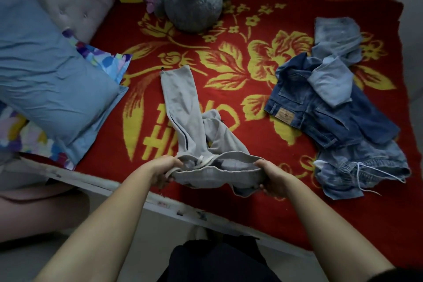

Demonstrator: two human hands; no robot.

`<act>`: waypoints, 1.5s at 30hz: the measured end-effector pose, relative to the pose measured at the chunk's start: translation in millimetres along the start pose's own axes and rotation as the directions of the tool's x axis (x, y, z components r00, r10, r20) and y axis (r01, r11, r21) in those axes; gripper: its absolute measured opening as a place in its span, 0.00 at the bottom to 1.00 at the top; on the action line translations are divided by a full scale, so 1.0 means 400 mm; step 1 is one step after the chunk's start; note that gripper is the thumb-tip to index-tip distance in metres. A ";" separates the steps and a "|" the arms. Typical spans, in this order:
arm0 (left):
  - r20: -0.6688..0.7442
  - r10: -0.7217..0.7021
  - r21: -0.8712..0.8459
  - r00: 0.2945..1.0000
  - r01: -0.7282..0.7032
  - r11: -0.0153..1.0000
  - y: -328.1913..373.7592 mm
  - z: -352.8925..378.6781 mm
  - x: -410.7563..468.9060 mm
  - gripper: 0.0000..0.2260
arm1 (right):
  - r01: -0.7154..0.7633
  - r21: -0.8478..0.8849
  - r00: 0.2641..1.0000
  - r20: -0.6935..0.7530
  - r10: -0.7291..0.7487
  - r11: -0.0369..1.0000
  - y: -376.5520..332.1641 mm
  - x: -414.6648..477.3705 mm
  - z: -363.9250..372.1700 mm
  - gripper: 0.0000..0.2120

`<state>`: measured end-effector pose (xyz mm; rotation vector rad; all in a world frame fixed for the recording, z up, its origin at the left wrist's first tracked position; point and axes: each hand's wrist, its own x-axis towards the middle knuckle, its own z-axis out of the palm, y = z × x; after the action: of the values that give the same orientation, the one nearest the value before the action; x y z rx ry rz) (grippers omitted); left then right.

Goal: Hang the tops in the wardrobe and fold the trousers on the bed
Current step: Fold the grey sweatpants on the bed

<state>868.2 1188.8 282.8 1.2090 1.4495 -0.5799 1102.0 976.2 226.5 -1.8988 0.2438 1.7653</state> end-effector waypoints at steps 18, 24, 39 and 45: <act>-0.243 0.308 -0.710 0.920 -0.385 0.590 0.489 -0.349 -0.006 0.06 | 0.582 0.471 0.812 -0.304 -0.498 0.663 -0.600 -0.230 -0.051 0.04; -0.392 0.689 -0.689 0.610 -0.691 0.219 0.855 -0.574 -0.282 0.15 | 0.843 0.484 0.493 -0.514 -0.702 0.237 -0.958 -0.566 -0.060 0.15; -0.654 0.725 -0.511 0.216 -0.833 -0.212 0.881 -0.749 -0.813 0.16 | 0.936 0.253 -0.016 -0.663 -0.748 -0.245 -0.978 -1.114 0.011 0.15; -0.606 0.608 -0.462 0.513 -0.849 0.256 0.685 -0.571 -0.534 0.12 | 0.941 0.239 0.339 -0.609 -0.717 0.241 -0.735 -0.828 0.011 0.15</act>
<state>989.3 1408.0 614.8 1.1527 0.9492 0.8774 1194.8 1153.2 621.9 -1.3872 -0.1544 0.4259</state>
